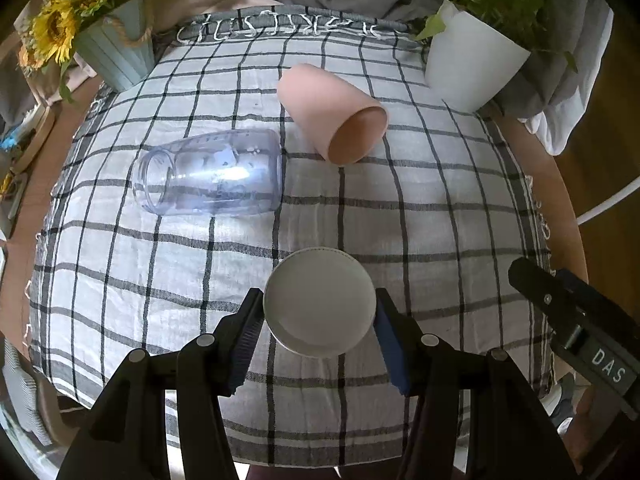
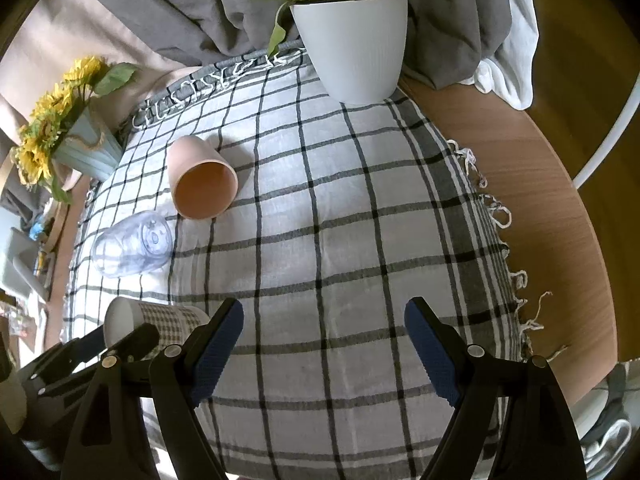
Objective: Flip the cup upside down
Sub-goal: 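Rotate the left gripper to turn the cup rim-down, then lower the cup rim-down onto the cloth and open the left gripper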
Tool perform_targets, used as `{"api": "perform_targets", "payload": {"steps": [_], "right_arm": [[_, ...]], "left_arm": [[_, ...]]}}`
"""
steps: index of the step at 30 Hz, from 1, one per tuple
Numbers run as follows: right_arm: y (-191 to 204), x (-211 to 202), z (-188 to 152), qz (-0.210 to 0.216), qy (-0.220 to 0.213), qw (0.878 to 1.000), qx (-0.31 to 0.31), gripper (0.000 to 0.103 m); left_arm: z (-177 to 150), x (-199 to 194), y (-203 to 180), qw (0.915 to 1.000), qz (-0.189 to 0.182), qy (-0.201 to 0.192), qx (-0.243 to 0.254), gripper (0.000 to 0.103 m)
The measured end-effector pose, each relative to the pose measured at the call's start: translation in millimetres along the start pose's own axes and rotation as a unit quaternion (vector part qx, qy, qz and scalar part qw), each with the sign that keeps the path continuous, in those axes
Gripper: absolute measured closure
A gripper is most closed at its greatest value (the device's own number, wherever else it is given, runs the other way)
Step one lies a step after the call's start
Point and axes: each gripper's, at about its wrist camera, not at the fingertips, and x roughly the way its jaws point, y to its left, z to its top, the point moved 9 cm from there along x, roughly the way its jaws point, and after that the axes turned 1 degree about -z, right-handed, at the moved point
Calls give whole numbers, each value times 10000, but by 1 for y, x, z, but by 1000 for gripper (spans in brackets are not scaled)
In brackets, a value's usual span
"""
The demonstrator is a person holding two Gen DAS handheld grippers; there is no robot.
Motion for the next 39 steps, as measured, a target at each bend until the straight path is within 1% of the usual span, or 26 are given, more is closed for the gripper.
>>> {"api": "perform_targets", "payload": {"steps": [10, 14, 15, 19, 20, 26, 28, 30, 31, 35, 38, 39], "right_arm": [[3, -2, -1, 76, -4, 9999, -111, 20], [4, -3, -1, 111, 8, 9999, -126, 20], [3, -3, -1, 112, 8, 9999, -128, 20], [3, -4, 0, 95, -8, 9999, -135, 20], [2, -4, 0, 94, -15, 9999, -141, 20], [-1, -6, 1, 99, -24, 9999, -124, 20], [-1, -7, 1, 103, -39, 9999, -129, 20], [1, -11, 1, 93, -80, 9998, -147, 20], [2, -14, 2, 80, -105, 9998, -163, 20], [7, -33, 0, -9, -360, 9992, -200, 20], [16, -53, -5, -77, -615, 9978, -250, 13], [22, -63, -8, -71, -742, 9968, -277, 12]], "left_arm": [[-2, -1, 2, 9999, 18, -54, -99, 49], [-3, 1, 0, 10000, 42, -10, -76, 47], [-4, 2, 0, 10000, 60, 2, -66, 46], [-3, 2, -1, 9999, 71, -65, -94, 28], [-2, 2, -1, 9999, 72, -78, -103, 27], [-2, -1, 0, 9998, 135, -129, -98, 27], [-2, -6, 2, 9995, 174, -223, -121, 25], [-1, -16, 6, 9987, 264, -418, -125, 22], [-2, -22, 8, 9981, 324, -509, -140, 18], [-4, -59, 20, 9924, 410, -1139, -210, 6], [-7, -90, 31, 9853, 484, -1627, -195, 2], [-8, -98, 34, 9834, 508, -1733, -179, 1]]}}
